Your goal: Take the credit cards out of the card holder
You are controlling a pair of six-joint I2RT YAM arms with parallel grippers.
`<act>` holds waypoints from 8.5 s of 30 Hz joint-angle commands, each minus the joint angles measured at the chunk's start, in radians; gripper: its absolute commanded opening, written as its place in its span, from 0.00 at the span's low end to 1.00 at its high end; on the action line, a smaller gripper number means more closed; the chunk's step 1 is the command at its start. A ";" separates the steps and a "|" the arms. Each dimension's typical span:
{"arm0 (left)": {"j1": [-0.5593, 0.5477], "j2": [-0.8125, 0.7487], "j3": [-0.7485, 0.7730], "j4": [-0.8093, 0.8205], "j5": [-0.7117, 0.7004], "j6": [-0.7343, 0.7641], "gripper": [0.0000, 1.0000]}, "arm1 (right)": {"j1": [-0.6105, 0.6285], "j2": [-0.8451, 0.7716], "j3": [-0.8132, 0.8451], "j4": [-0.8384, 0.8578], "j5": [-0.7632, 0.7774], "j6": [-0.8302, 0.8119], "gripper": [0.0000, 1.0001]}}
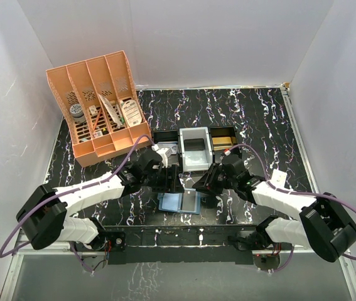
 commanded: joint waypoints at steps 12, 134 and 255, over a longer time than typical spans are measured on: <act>-0.040 0.116 0.028 0.072 0.039 -0.034 0.50 | 0.017 0.174 -0.035 0.053 -0.097 0.017 0.19; -0.045 -0.090 -0.241 0.186 -0.099 -0.368 0.00 | 0.122 0.348 0.187 -0.119 0.103 -0.076 0.22; -0.042 -0.074 -0.286 0.248 -0.090 -0.408 0.36 | 0.200 0.423 0.237 -0.134 0.066 -0.073 0.16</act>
